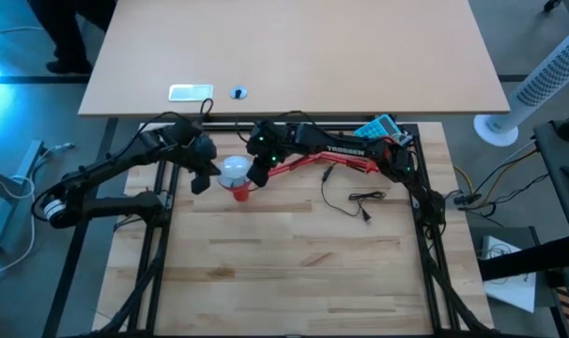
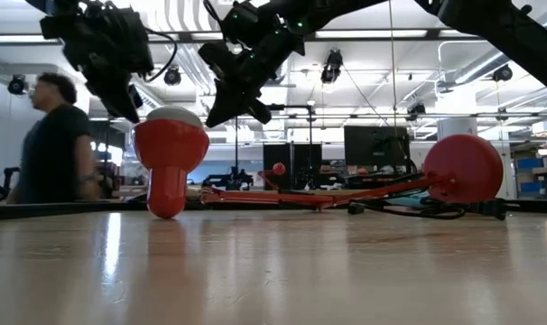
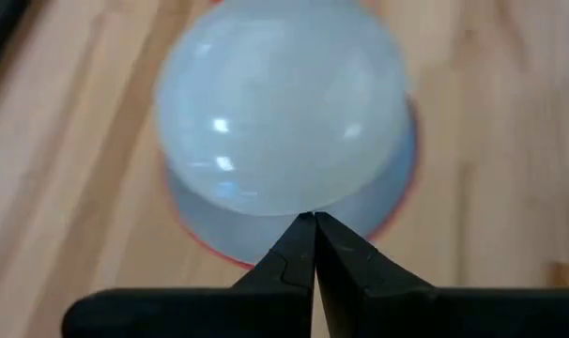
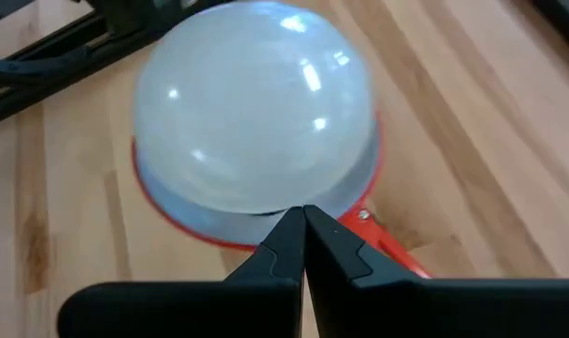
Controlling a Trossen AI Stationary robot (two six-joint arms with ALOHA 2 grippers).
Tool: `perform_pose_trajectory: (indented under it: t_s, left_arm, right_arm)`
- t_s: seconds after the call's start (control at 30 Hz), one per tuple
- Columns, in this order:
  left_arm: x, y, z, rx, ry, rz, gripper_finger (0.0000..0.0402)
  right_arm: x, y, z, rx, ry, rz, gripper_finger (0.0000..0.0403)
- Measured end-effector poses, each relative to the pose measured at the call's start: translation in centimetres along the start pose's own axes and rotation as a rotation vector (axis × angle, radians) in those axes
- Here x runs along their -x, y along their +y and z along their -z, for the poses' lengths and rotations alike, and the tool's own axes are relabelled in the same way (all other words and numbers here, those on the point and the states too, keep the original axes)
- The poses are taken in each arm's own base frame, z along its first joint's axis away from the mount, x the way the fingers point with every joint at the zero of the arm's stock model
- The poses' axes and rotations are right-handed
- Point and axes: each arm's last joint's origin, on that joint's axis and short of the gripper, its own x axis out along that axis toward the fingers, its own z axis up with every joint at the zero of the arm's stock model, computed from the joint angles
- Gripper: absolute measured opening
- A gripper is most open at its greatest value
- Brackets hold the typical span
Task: Screw lightbulb
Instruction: Remove the lightbulb from the orange desk lamp
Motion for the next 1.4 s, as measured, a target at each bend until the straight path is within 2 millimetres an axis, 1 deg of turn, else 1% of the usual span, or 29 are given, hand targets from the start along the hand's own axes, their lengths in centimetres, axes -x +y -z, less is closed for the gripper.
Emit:
perform_pose_trajectory:
  t_s: [0.1,0.23,0.33,0.43,0.53,0.6,0.7,0.9,1.07,1.2,1.4]
  left_arm:
    - [0.3,-0.4,0.5,-0.002,0.038,0.005,0.0000]
    - [0.5,0.0,0.8,-0.017,0.065,-0.075,0.0000]
    - [0.2,0.9,0.5,-0.016,0.054,-0.106,0.0000]
    - [-0.6,2.3,0.1,0.007,0.052,-0.140,0.0000]
    - [-1.5,3.5,0.2,0.014,0.094,-0.156,0.0000]
    - [-2.0,4.0,0.1,0.009,0.115,-0.154,0.0000]
    - [-2.0,4.2,-0.3,-0.002,0.111,-0.149,0.0000]
    - [-0.9,3.6,-0.9,0.015,0.050,-0.115,0.0000]
    - [-0.2,2.6,-0.5,0.046,0.047,-0.076,0.0000]
    - [0.1,1.7,-0.2,0.054,0.054,-0.050,0.0000]
    - [0.2,0.4,-0.5,0.064,0.029,-0.029,0.0000]
  right_arm:
    - [0.1,-0.5,-0.1,-0.007,-0.003,0.006,0.0000]
    - [0.2,-0.3,-0.1,-0.015,-0.003,-0.001,0.0000]
    - [0.1,0.7,0.0,-0.014,0.000,-0.034,0.0000]
    - [-0.2,2.0,0.4,0.006,0.012,-0.067,0.0000]
    - [-0.4,3.2,0.7,0.024,0.019,-0.083,0.0000]
    - [-0.4,3.5,0.7,0.028,0.018,-0.073,0.0000]
    - [-0.4,3.3,0.7,0.029,0.004,-0.029,0.0000]
    - [-0.9,2.4,0.5,0.009,-0.008,-0.017,0.0000]
    - [-1.3,1.9,0.6,0.011,0.001,-0.010,0.0000]
    - [-1.2,1.4,0.4,0.012,-0.009,0.007,0.0000]
    - [-0.9,-0.3,0.1,-0.006,-0.021,0.043,0.0000]
